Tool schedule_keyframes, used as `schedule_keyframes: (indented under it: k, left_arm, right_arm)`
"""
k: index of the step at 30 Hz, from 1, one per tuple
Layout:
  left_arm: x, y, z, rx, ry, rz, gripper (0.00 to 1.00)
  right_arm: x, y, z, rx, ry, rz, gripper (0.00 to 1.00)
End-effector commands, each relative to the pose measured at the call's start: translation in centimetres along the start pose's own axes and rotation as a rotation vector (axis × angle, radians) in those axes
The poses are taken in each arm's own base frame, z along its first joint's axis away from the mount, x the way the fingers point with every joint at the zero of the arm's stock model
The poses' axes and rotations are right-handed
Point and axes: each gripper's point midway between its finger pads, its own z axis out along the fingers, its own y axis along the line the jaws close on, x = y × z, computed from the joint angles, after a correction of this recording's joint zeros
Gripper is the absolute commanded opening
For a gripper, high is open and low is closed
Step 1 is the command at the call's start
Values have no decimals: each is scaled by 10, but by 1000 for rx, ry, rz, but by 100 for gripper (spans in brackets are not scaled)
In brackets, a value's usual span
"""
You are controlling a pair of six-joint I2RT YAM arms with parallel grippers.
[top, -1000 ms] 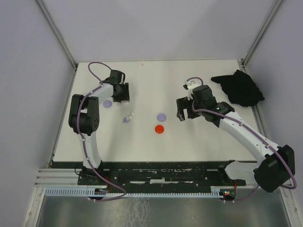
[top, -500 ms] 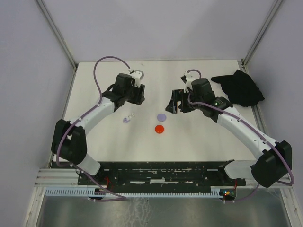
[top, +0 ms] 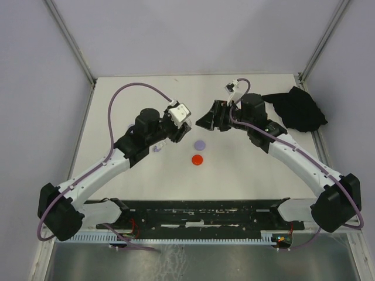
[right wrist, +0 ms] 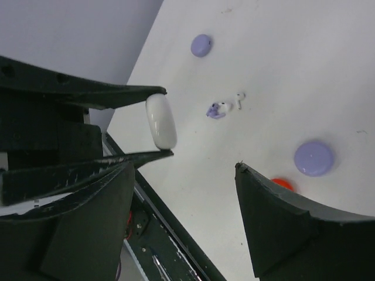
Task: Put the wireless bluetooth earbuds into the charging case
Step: Adjust the charging case.
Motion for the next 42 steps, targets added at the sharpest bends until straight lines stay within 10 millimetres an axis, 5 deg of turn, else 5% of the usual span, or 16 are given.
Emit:
schedule_keyframes:
  k: [1,8,24,38,42]
  left_arm:
    - [-52,-18,-17,70,-222,223,55]
    - [-72,-30,-29,105,-310,300,55]
    - [-84,-44,-39,163,-365,338,54]
    - [-84,-48,-43,192,-372,404,54]
    - [-84,-47,-44,184,-367,419,55]
  right_arm:
    - [-23,45,-5,-190,-108,-66,76]
    - [-10,64,0,-245,-120,-165,68]
    - [12,67,-1,-319,-80,-254,44]
    - [42,67,-5,-396,69,-359,43]
    - [47,65,-5,-399,102,-373,35]
